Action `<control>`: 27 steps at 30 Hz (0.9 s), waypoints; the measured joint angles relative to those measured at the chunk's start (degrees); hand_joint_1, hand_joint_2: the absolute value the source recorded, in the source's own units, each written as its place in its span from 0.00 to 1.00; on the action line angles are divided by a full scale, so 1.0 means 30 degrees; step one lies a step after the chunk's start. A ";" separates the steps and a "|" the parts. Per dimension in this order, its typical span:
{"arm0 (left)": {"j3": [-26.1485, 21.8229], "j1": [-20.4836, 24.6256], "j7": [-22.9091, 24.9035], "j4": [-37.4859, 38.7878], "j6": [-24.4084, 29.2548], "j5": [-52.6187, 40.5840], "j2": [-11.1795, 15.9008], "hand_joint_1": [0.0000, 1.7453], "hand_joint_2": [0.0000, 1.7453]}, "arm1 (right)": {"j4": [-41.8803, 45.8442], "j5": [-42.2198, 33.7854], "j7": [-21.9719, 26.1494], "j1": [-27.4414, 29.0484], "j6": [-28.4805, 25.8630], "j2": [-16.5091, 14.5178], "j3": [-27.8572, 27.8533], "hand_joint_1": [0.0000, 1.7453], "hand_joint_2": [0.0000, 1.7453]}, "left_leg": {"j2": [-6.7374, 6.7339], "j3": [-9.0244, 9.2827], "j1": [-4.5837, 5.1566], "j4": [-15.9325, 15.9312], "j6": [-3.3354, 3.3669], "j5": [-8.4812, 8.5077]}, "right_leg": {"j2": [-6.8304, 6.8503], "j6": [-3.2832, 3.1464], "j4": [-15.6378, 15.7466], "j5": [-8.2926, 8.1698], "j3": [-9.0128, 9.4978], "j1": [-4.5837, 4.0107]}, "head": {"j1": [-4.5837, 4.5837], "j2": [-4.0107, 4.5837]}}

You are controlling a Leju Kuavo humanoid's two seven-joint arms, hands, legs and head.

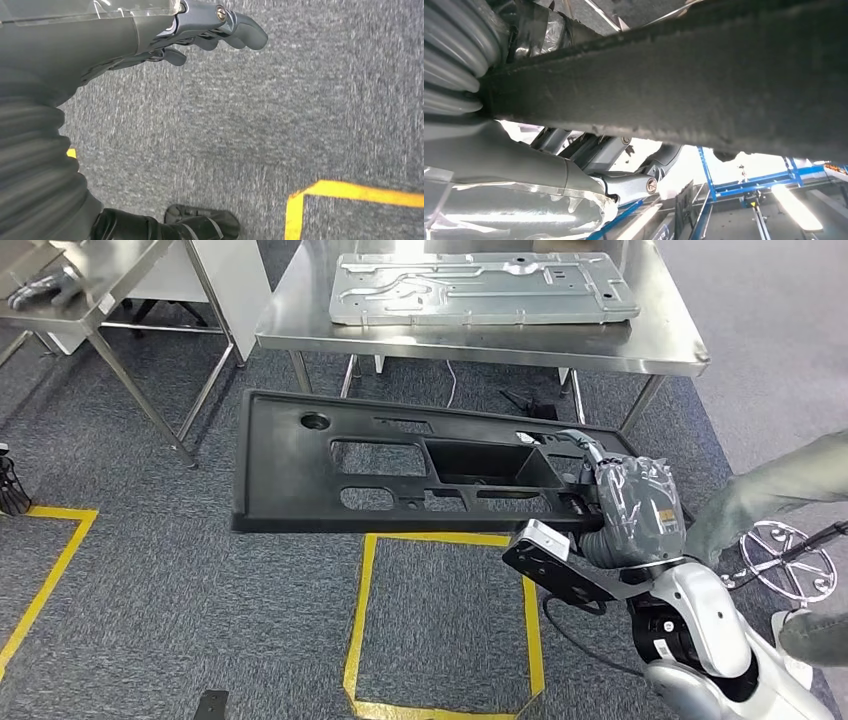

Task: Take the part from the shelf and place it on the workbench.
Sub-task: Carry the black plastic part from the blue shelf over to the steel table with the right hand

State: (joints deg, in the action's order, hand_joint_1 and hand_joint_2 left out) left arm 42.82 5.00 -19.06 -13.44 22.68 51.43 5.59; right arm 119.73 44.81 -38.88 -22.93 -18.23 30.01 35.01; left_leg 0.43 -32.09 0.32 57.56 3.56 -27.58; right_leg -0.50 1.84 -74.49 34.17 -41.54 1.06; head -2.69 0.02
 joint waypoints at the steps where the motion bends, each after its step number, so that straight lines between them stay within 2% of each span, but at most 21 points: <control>1: 0.0000 -0.0020 0.0000 0.0000 -0.0002 0.0000 -0.0009 0.00 1.00 | 0.0002 0.0000 -0.0002 0.0001 0.0004 0.0011 0.0000 1.00 1.00 | 0.0016 0.0240 -0.0034 0.0009 -0.0058 -0.0181 | 0.0006 0.0048 0.0820 -0.0537 0.0128 0.0040 | 0.0005 0.0000; 3: 0.0000 -0.0014 0.0000 0.0000 -0.0004 0.0000 -0.0024 0.00 1.00 | 0.0009 0.0002 -0.0005 -0.0002 0.0018 0.0057 0.0000 1.00 1.00 | 0.0057 0.0735 -0.0085 0.0073 -0.0264 -0.0603 | 0.0034 0.0130 0.3257 -0.2356 0.0831 0.0111 | 0.0018 0.0000; 5: 0.0000 0.0037 0.0002 0.0000 -0.0004 -0.0002 -0.0022 0.00 1.00 | 0.0035 0.0004 -0.0033 -0.0020 0.0051 0.0106 0.0000 1.00 1.00 | 0.0105 0.0939 -0.0061 0.0094 -0.0542 -0.0983 | 0.0070 -0.0010 0.4679 -0.3277 0.1319 0.0095 | 0.0035 0.0000; 9: 0.0002 0.0088 0.0000 0.0000 -0.0002 -0.0002 -0.0011 0.00 1.00 | 0.0115 0.0029 -0.0118 -0.0062 0.0078 0.0138 -0.0036 1.00 1.00 | 0.0037 0.1077 -0.0070 0.0562 -0.0973 -0.1321 | 0.0020 -0.0559 0.4898 -0.3238 0.1708 0.0094 | 0.0007 -0.0005; 10: 0.0004 0.0107 0.0000 0.0000 -0.0002 -0.0002 -0.0009 0.00 1.00 | 0.0126 0.0035 -0.0122 -0.0078 0.0080 0.0142 -0.0064 1.00 1.00 | 0.0004 0.0765 -0.0101 0.1161 -0.1056 -0.1545 | 0.0025 -0.0679 0.4902 -0.3173 0.1839 0.0089 | 0.0009 -0.0005; 11: 0.0006 0.0119 0.0000 0.0000 -0.0002 -0.0002 -0.0009 0.00 1.00 | 0.0142 0.0036 -0.0124 -0.0083 0.0080 0.0146 -0.0089 1.00 1.00 | -0.0031 0.0187 -0.0130 0.2178 -0.1140 -0.1920 | 0.0032 -0.0770 0.4910 -0.3088 0.1942 0.0064 | 0.0004 -0.0003; 13: 0.0007 0.0111 0.0000 0.0000 -0.0004 -0.0002 -0.0015 0.00 1.00 | 0.0162 0.0036 -0.0124 -0.0081 0.0080 0.0151 -0.0117 1.00 1.00 | -0.0049 -0.1457 -0.0143 0.4595 -0.1247 -0.2854 | 0.0041 -0.0888 0.4909 -0.2889 0.2093 -0.0008 | 0.0003 -0.0002; 14: 0.0007 0.0078 0.0000 0.0000 -0.0004 -0.0002 -0.0016 0.00 1.00 | 0.0168 0.0036 -0.0126 -0.0073 0.0080 0.0153 -0.0117 1.00 1.00 | -0.0049 -0.2138 -0.0145 0.5351 -0.1236 -0.3110 | 0.0032 -0.0917 0.4908 -0.2774 0.2195 -0.0056 | 0.0002 0.0000; 15: 0.0007 0.0046 0.0000 0.0000 -0.0004 -0.0002 -0.0018 0.00 1.00 | 0.0169 0.0036 -0.0126 -0.0068 0.0080 0.0153 -0.0117 1.00 1.00 | -0.0048 -0.2510 -0.0138 0.5476 -0.1177 -0.3012 | 0.0018 -0.0939 0.4908 -0.2655 0.2331 -0.0108 | 0.0002 0.0000; 16: 0.0007 0.0020 0.0000 0.0000 -0.0004 -0.0002 -0.0020 0.00 1.00 | 0.0171 0.0036 -0.0135 -0.0066 0.0082 0.0153 -0.0117 1.00 1.00 | -0.0047 -0.2543 -0.0113 0.4918 -0.1063 -0.2474 | 0.0005 -0.0951 0.4909 -0.2527 0.2507 -0.0174 | 0.0002 0.0000; 18: 0.0011 0.0006 0.0004 0.0002 -0.0002 0.0000 0.0004 0.00 1.00 | 0.0179 0.0046 -0.0179 -0.0074 0.0104 0.0153 -0.0128 1.00 1.00 | -0.0040 -0.1963 0.0032 0.2622 -0.0649 -0.0669 | -0.0006 -0.0948 0.4923 -0.2257 0.2899 -0.0288 | 0.0024 0.0000; 19: 0.0015 0.0004 0.0016 0.0004 0.0000 0.0002 0.0022 0.00 1.00 | 0.0182 0.0053 -0.0206 -0.0069 0.0120 0.0155 -0.0137 1.00 1.00 | -0.0034 -0.1680 0.0163 0.1670 -0.0434 -0.0215 | -0.0034 -0.0905 0.4947 -0.2136 0.3055 -0.0309 | 0.0055 0.0000; 21: 0.0022 0.0007 0.0044 0.0007 0.0004 0.0004 0.0051 0.00 1.00 | 0.0211 0.0062 -0.0259 -0.0039 0.0148 0.0180 -0.0157 1.00 1.00 | 0.0026 -0.1319 0.0384 0.0686 -0.0076 -0.0034 | -0.0079 -0.0720 0.4936 -0.1996 0.3257 -0.0274 | 0.0100 -0.0002; 22: 0.0026 -0.0004 0.0064 0.0007 0.0015 0.0013 0.0047 0.00 1.00 | 0.0235 0.0064 -0.0273 -0.0011 0.0151 0.0217 -0.0166 1.00 1.00 | 0.0053 -0.1177 0.0431 0.0535 0.0018 -0.0149 | -0.0103 -0.0603 0.4878 -0.2021 0.3343 -0.0269 | 0.0116 -0.0002; 24: 0.0031 -0.0032 0.0093 0.0007 0.0038 0.0031 0.0036 0.00 1.00 | 0.0299 0.0066 -0.0297 0.0030 0.0159 0.0335 -0.0216 1.00 1.00 | 0.0037 -0.0602 0.0336 0.0081 0.0148 0.0251 | -0.0076 -0.0423 0.4488 -0.1944 0.3436 -0.0268 | 0.0122 0.0000; 25: 0.0035 -0.0026 0.0107 0.0007 0.0053 0.0044 0.0033 0.00 1.00 | 0.0333 0.0073 -0.0299 0.0022 0.0166 0.0408 -0.0269 1.00 1.00 | 0.0010 -0.0317 0.0279 -0.0019 0.0188 0.0322 | -0.0062 -0.0349 0.4088 -0.1712 0.3307 -0.0264 | 0.0147 -0.0002; 27: 0.0057 0.0052 0.0115 0.0007 0.0064 0.0056 0.0027 0.00 1.00 | 0.0417 0.0095 -0.0301 0.0037 0.0188 0.0508 -0.0428 1.00 1.00 | -0.0032 0.0005 0.0223 -0.0105 0.0236 0.0262 | -0.0033 -0.0195 0.2389 -0.0841 0.2375 -0.0196 | 0.0184 -0.0004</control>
State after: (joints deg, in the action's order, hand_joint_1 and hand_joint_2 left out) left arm 42.99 5.15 -18.72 -13.42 22.87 51.60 5.67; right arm 120.98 45.09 -39.78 -22.82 -17.67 31.53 33.73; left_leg 0.34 -32.08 0.99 57.24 4.27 -26.80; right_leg -0.60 1.26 -67.33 31.65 -34.42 0.47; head -2.14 0.01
